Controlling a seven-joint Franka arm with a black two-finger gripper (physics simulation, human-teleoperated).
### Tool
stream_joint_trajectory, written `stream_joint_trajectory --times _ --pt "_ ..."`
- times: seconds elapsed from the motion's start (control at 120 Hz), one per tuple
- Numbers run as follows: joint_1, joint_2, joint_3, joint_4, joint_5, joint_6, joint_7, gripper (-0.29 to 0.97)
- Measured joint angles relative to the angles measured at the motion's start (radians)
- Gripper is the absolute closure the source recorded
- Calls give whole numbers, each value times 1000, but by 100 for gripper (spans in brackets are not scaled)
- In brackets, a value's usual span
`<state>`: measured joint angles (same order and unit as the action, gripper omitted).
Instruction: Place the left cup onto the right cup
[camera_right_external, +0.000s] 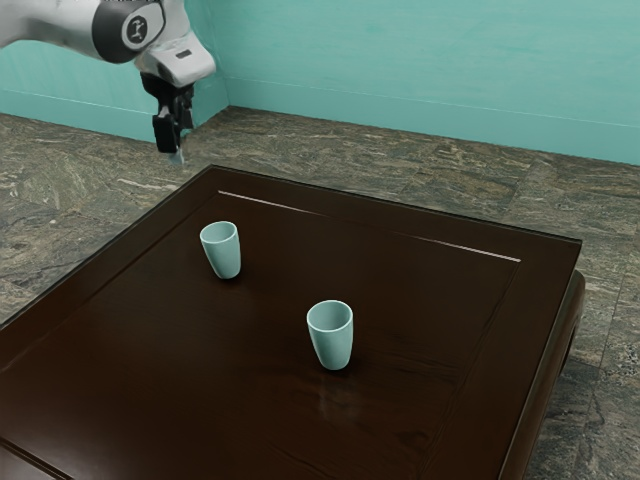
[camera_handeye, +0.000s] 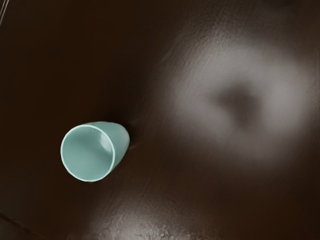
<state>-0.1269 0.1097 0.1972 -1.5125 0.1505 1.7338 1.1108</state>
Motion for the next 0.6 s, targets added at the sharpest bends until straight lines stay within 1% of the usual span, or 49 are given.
stream_joint_trajectory --times 0.058,0.183,0.433,0.6 --pt "13 4 0 -15 -31 -1 -5 0" --pt "-8 30 1 -75 -73 43 -17 0" --pt "7 98 -1 -166 -94 180 -38 0" --pt "27 146 -3 -194 -102 248 -51 0"
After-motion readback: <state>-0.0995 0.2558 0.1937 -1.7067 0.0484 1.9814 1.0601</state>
